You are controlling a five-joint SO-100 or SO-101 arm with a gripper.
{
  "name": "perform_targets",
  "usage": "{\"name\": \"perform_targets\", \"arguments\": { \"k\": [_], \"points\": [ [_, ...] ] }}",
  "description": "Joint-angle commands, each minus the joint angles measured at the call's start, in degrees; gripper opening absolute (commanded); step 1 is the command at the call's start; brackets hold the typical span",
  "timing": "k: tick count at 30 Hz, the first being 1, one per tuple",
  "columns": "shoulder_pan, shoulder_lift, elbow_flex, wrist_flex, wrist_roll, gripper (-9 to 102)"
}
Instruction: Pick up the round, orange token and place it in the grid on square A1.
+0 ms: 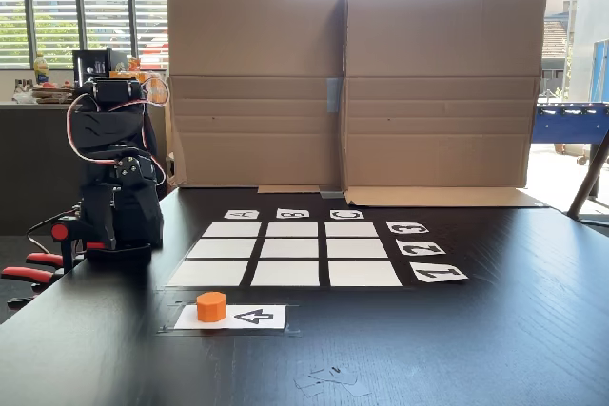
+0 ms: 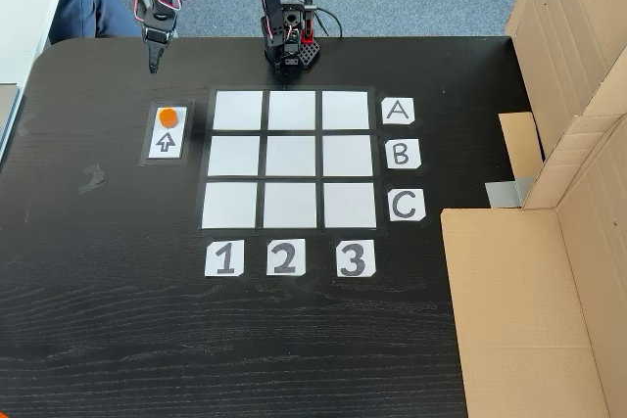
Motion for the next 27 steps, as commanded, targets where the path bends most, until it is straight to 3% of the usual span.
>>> {"name": "perform_targets", "arguments": {
  "k": [1,27],
  "points": [
    [-1.7,-2.3,-4.2,-0.5,0.4,26],
    [-12.9,-19.5,-15.5,0.1,2.4,27]
  ]
}}
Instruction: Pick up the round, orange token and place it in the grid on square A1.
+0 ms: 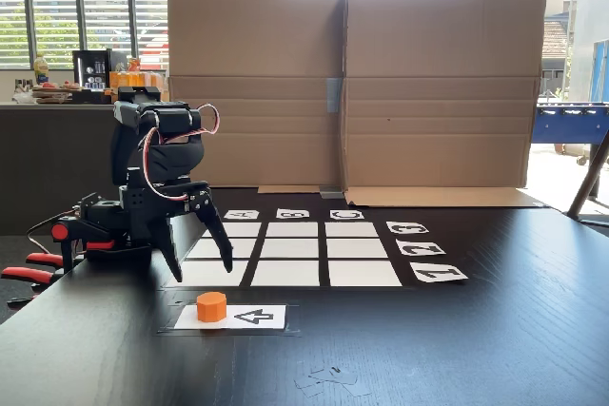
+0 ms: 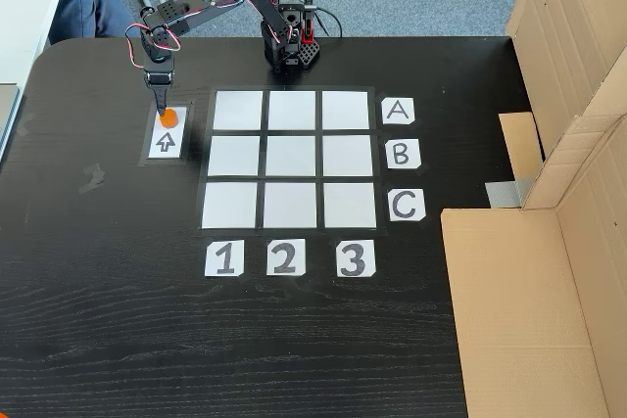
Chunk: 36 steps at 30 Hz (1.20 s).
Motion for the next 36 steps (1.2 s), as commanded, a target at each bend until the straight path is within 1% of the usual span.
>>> {"name": "perform_targets", "arguments": {
  "k": [1,12,36],
  "points": [
    [-0.4,-0.7,-4.0,0.0,0.4,27],
    [-0.8,-3.0,-5.4,-0.5,0.3,29],
    [-2.3,-10.5,-9.5,-0.5,0.4,29]
  ]
}}
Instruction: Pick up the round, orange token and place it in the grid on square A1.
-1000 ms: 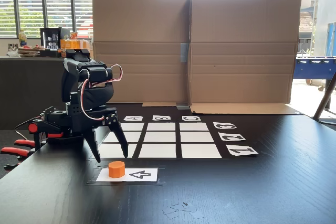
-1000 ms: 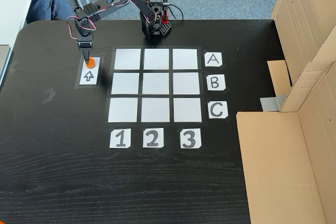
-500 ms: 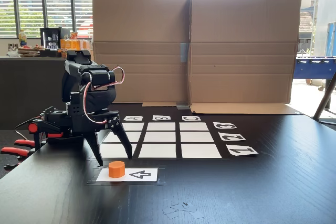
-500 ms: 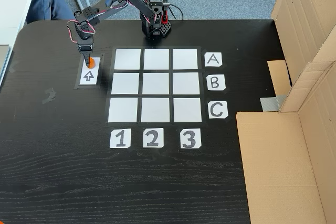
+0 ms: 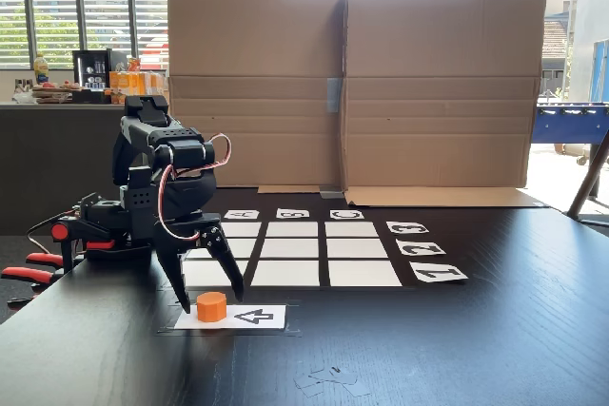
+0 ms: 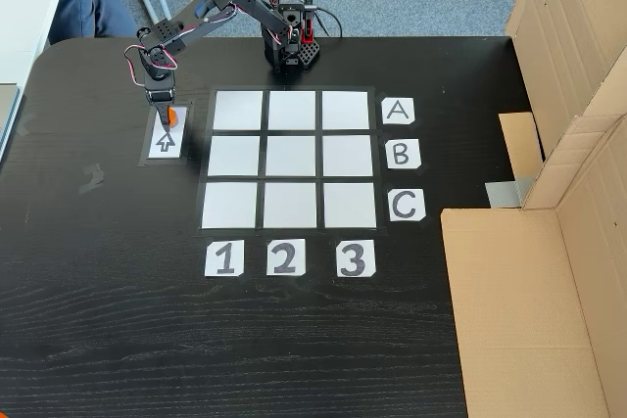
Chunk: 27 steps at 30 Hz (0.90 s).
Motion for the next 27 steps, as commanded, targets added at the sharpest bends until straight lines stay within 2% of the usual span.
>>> {"name": "perform_targets", "arguments": {
  "k": [1,16,27],
  "points": [
    [-0.6,0.2,-2.2,-0.4,0.3,29],
    [-1.4,-0.6,-2.3,-0.2,0.2,29],
    [-1.6,-1.2,-2.3,0.0,-0.4,24]
  ]
}}
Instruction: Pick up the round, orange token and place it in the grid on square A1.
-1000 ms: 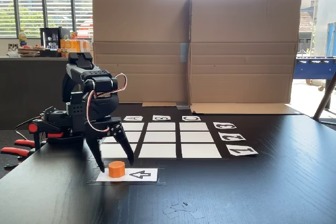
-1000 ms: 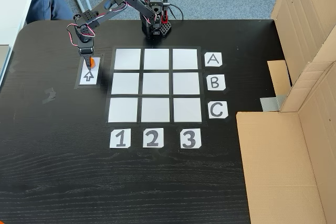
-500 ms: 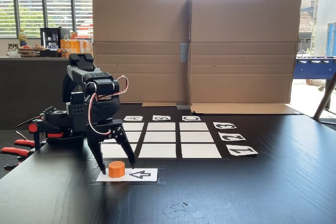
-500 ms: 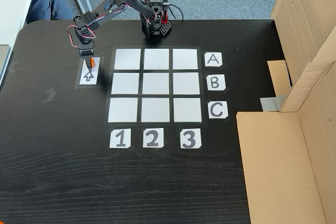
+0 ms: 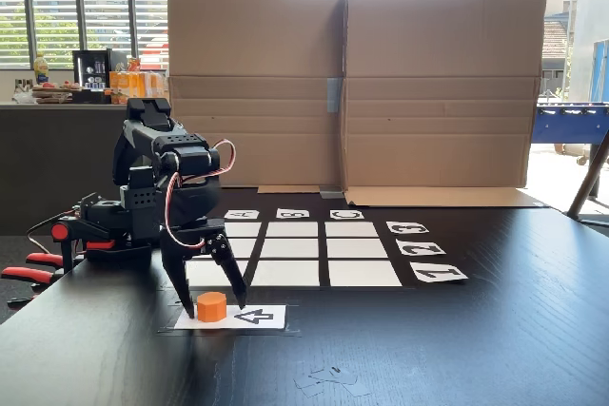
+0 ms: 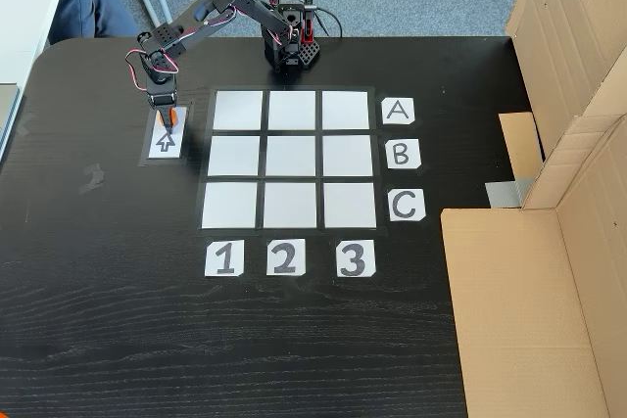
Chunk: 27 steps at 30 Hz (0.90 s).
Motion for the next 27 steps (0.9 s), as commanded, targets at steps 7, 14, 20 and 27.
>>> {"name": "perform_targets", "arguments": {
  "k": [7,14,20,27],
  "points": [
    [-0.7,0.0,-1.9,0.1,-1.1,15],
    [-0.7,0.1,-1.9,0.1,-1.2,3],
    [-0.4,2.4,-2.1,0.1,-1.2,2],
    [0.9,10.3,-2.1,1.1,-1.0,2]
  ]
}}
